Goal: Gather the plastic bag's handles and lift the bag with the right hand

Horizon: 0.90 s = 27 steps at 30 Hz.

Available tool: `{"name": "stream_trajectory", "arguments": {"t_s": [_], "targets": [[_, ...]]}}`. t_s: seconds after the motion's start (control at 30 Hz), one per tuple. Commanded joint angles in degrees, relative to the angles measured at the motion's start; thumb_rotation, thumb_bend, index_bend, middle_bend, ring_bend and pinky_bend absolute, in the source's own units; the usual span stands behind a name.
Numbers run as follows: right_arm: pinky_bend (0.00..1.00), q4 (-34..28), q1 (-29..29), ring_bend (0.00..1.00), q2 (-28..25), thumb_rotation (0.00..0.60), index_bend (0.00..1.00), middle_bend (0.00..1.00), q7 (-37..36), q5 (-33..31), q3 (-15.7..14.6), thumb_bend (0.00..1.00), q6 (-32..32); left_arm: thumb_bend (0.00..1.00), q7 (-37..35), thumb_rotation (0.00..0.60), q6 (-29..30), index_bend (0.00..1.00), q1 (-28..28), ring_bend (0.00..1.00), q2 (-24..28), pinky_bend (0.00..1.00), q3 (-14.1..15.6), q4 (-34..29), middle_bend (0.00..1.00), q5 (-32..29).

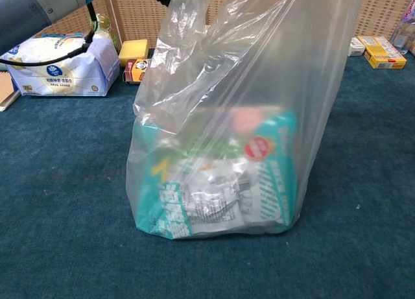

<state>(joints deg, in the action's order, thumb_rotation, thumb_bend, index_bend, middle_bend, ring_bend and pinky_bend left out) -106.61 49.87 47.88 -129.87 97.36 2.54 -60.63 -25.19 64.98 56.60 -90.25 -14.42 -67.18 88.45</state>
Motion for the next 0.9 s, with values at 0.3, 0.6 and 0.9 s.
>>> {"name": "stream_trajectory", "arguments": {"t_s": [0.3, 0.6, 0.9], "targets": [[0.06, -0.47, -0.59, 0.14, -0.74, 0.22, 0.22, 0.25, 0.2, -0.22, -0.01, 0.23, -0.25, 0.31, -3.69, 0.6, 0.63, 0.14, 0.69, 0.62, -3.58, 0.51, -5.57, -4.76, 0.46, -6.91], [0.06, -0.07, -0.85, 0.14, -0.69, 0.223, 0.22, 0.25, -0.24, -0.37, 0.28, 0.23, -0.54, 0.31, -2.72, 0.6, 2.84, 0.15, -3.1, 0.62, 4.98, 0.51, -5.15, -13.54, 0.47, -5.55], [0.06, -0.34, -1.23, 0.14, -1.1, 0.218, 0.22, 0.25, -0.3, -0.23, 0.36, 0.23, -0.87, 0.27, -1.08, 0.6, 7.83, 0.15, -5.79, 0.46, 10.33, 0.5, -5.61, -17.97, 0.45, -2.73]]}}
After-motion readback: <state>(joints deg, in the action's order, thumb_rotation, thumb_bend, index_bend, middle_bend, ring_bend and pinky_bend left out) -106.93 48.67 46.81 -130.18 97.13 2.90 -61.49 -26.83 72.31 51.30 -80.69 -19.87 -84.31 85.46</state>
